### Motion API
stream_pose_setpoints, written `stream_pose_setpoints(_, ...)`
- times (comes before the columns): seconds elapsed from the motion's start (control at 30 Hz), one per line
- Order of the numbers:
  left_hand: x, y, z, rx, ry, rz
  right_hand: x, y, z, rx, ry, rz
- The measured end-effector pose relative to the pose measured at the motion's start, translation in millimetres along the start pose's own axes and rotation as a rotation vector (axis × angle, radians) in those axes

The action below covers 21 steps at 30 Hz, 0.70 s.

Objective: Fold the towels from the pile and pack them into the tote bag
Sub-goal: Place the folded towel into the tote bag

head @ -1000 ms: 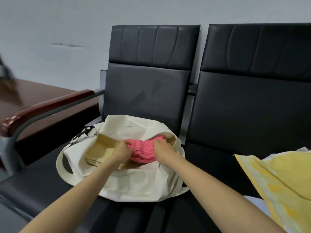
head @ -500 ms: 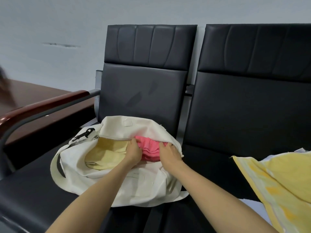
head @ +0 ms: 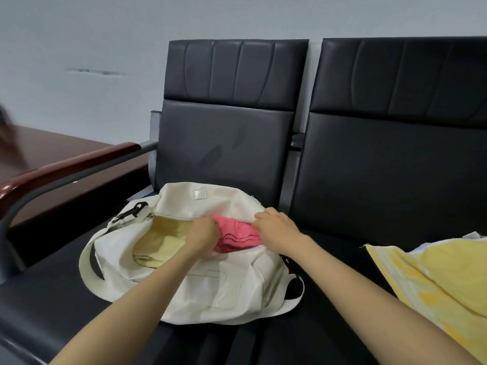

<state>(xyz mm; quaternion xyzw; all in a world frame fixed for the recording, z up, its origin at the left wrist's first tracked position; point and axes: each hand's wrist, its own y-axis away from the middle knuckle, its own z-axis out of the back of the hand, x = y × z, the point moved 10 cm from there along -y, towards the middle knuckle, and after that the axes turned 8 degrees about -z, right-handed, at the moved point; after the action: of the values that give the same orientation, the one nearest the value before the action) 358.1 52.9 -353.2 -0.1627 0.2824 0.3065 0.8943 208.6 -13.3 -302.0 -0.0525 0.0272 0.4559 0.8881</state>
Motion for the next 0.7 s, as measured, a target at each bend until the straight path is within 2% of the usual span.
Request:
stream_pose_setpoints(0.17, 5.6, -10.4, 11.8, -0.067, 0.112, 0.053, -38.0, -24.1, -2.1, -0.151, -0.074, -0.146)
stream_pose_setpoints(0.27, -9.2, -15.0, 21.2, -0.162, 0.127, -0.059, -54.4, -28.1, 8.6, -0.253, -0.325, -0.234)
stream_pose_setpoints(0.33, -17.2, -14.4, 26.1, -0.199, 0.18, -0.132, -70.6, -26.1, 10.7, -0.287, -0.525, -0.359)
stream_pose_setpoints(0.43, -21.3, -14.9, 21.6, -0.109, 0.199, -0.199, -85.0, -24.5, -6.3, -0.203, -0.81, -0.532)
stream_pose_setpoints(0.5, -18.4, -20.6, 15.3, -0.028, 0.167, -0.227, -80.1, -25.0, -14.0, -0.163, -0.938, -0.509)
stream_pose_setpoints(0.57, -11.2, -23.8, 9.2, 0.014, 0.143, -0.201, -74.5, -23.7, -16.3, -0.133, -0.954, -0.461)
stream_pose_setpoints(0.67, -17.9, -5.8, -4.6, -0.018, -0.061, -0.213, -73.9, -17.0, -15.0, -0.15, -0.827, -0.376)
stream_pose_setpoints(0.7, -24.5, 5.3, -8.8, -0.043, -0.057, -0.243, -72.9, -13.1, -13.1, -0.191, -0.772, -0.331)
